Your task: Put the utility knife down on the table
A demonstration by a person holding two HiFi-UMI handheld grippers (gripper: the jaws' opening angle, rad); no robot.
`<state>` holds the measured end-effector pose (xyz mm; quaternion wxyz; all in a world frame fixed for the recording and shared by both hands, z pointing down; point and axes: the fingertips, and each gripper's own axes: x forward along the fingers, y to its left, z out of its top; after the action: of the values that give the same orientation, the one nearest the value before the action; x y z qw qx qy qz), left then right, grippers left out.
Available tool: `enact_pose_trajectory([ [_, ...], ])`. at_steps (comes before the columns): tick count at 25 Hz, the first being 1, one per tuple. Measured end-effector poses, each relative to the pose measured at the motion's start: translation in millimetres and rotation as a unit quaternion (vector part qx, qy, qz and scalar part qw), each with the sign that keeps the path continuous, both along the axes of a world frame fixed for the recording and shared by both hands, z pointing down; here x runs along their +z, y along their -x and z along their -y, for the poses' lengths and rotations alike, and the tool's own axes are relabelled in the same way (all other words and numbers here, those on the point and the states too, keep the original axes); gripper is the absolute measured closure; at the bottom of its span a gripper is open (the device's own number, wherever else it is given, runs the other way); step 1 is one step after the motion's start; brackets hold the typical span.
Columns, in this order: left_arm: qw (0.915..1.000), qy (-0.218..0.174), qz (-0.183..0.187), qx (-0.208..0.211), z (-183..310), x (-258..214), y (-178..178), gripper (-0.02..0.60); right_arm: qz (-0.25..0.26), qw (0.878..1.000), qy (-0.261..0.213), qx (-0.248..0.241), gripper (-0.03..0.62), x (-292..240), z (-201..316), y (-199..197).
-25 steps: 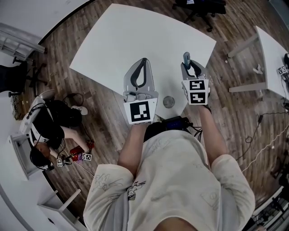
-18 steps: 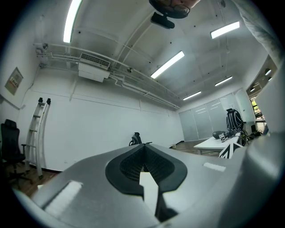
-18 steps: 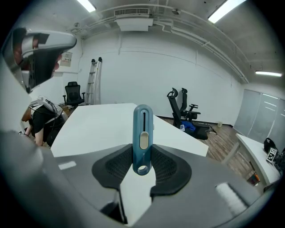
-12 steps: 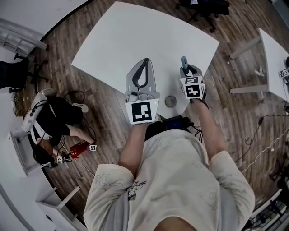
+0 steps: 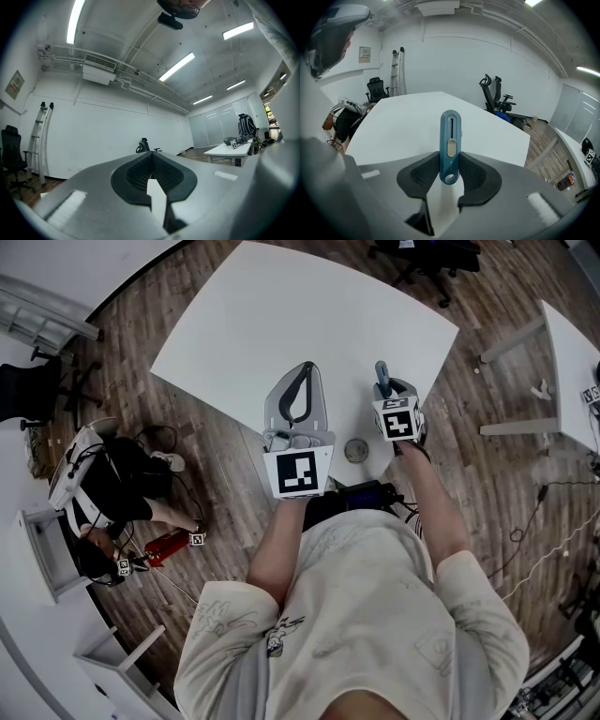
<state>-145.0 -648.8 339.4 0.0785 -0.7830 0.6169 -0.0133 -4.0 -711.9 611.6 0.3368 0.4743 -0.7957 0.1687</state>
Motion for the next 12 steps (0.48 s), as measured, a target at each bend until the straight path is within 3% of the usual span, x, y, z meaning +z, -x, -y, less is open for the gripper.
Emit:
enact_pose_trajectory([
  [12,1.0,0.002,0.001,0.001,2.1,3.3,-4.8,0.563,0.005,1.0,0.024,0.001,0.459,22.3,4.6,-1.2],
])
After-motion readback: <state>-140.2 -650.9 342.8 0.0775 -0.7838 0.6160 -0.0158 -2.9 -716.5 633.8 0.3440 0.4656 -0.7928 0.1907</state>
